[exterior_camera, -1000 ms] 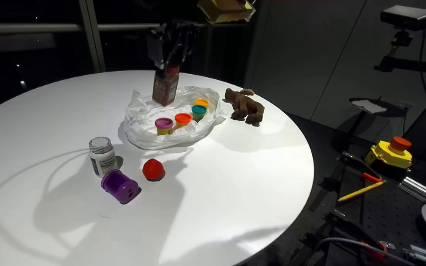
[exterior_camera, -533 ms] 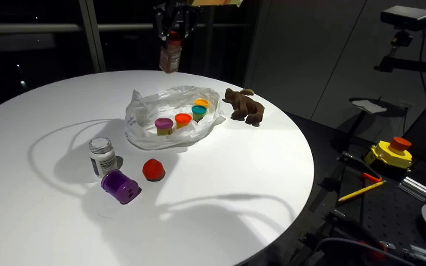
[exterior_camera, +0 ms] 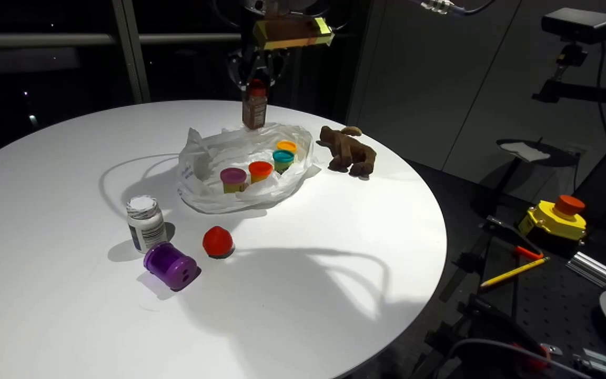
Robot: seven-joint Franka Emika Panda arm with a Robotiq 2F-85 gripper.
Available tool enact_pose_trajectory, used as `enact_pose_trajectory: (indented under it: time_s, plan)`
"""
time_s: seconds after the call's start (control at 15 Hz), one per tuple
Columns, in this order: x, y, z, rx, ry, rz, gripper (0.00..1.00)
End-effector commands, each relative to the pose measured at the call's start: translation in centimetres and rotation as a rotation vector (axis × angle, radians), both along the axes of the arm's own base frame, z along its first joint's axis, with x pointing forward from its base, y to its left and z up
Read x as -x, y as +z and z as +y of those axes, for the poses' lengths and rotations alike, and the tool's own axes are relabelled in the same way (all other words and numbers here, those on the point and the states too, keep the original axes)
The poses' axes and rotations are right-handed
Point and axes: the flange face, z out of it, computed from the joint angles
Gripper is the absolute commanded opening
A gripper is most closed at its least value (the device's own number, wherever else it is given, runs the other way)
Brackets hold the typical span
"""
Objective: Pick up the objects from the table and put them in the plastic bag.
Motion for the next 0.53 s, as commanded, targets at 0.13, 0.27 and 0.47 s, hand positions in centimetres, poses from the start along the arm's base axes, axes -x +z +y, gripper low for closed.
enact_pose_trajectory:
  time_s: [0.13, 0.27, 0.47]
  plan:
    - [0.3, 0.8, 1.1, -0.048, 0.093, 0.062, 0.24]
    - [0.2, -0.7, 0.9, -0.035, 0.094, 0.086, 0.24]
    - [-0.4, -5.3, 1.7, -0.002, 0.062, 0.129, 0.24]
